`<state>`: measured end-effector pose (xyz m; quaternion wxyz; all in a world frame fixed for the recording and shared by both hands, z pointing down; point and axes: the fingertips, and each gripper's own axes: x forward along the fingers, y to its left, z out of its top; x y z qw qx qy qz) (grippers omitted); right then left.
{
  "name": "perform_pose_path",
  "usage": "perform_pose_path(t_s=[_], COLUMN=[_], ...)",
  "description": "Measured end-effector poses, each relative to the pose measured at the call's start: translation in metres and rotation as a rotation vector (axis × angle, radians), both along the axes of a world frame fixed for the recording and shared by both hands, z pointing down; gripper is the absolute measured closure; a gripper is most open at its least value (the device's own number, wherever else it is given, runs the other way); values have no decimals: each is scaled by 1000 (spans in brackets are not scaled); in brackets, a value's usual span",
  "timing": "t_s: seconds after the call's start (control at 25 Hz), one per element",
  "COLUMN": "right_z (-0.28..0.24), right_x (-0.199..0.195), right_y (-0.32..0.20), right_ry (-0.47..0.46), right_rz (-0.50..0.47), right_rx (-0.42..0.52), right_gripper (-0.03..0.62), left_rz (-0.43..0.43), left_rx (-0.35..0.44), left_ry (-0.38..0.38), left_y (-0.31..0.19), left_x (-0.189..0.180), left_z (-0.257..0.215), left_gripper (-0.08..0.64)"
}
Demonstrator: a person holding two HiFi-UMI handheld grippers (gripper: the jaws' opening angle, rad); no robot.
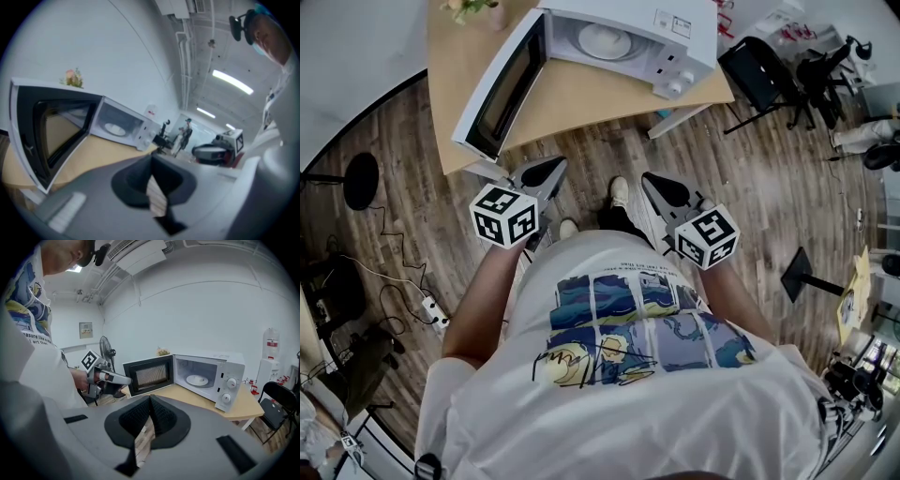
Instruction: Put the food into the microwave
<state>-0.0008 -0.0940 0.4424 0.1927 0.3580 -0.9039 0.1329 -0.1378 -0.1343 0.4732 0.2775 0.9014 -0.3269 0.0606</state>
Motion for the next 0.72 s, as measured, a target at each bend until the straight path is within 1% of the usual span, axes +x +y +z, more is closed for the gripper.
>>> perform_pose_path(t_s=[0.4,0.72], right_z=[1,2], right_x=[3,8], right_y=[-2,-14], right_ry=[-1,-1], right_rz=[1,-5], right_rx=[-1,0], right_gripper=[585,585], left_rz=[11,14], left_rx=[-7,-15], left_ry=[-13,-8], left_y=[-1,-12], left_x=[3,11], left_z=[3,4], left_gripper=[552,552])
